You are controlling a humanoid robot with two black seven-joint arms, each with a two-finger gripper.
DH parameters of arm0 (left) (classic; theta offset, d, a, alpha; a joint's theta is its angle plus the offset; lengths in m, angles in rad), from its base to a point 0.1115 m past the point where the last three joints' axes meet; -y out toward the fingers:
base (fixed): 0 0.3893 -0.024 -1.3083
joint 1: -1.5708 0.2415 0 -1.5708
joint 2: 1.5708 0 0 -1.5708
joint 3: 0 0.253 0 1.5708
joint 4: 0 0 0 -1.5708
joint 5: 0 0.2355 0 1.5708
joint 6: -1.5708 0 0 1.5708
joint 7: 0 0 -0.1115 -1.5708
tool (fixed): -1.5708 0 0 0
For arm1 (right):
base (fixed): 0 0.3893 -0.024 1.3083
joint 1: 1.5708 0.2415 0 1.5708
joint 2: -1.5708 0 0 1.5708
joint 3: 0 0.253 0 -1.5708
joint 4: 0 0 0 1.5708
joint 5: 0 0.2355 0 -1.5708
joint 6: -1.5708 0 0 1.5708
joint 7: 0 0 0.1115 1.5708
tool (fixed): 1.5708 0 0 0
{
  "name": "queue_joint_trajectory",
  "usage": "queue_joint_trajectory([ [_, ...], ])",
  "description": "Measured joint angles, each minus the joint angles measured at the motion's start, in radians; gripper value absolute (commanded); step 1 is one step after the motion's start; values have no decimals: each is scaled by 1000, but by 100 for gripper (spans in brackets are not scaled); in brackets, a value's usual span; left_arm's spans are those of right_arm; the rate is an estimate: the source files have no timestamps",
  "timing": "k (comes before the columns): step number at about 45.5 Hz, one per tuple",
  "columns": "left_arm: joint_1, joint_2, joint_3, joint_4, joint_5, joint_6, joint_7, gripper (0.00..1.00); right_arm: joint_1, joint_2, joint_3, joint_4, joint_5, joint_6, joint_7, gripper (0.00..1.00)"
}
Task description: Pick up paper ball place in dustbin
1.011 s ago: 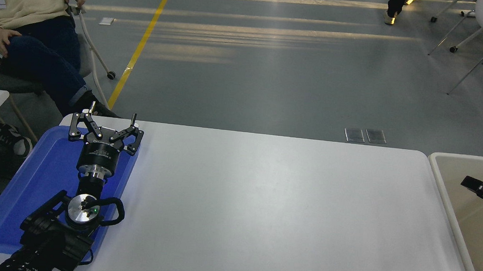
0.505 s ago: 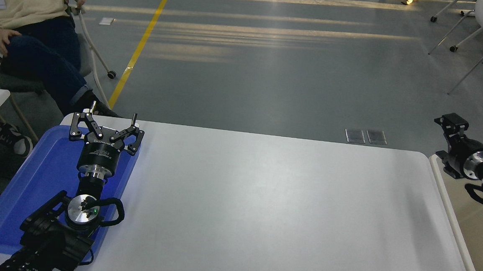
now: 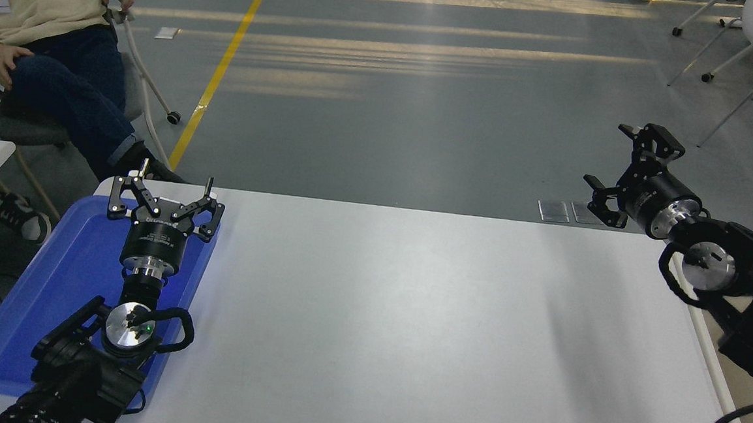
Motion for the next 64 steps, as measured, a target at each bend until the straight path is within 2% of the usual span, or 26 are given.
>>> queue_joint_trajectory([
  [10,0,0,0,0,1,0,0,100,-58,61,83,39,96,14,0,100],
  [30,0,0,0,0,0,0,0,100,-124,149,145,37,183,86,1,100],
  [64,0,0,0,0,1,0,0,100,-178,187,164,11,214,128,1,100],
])
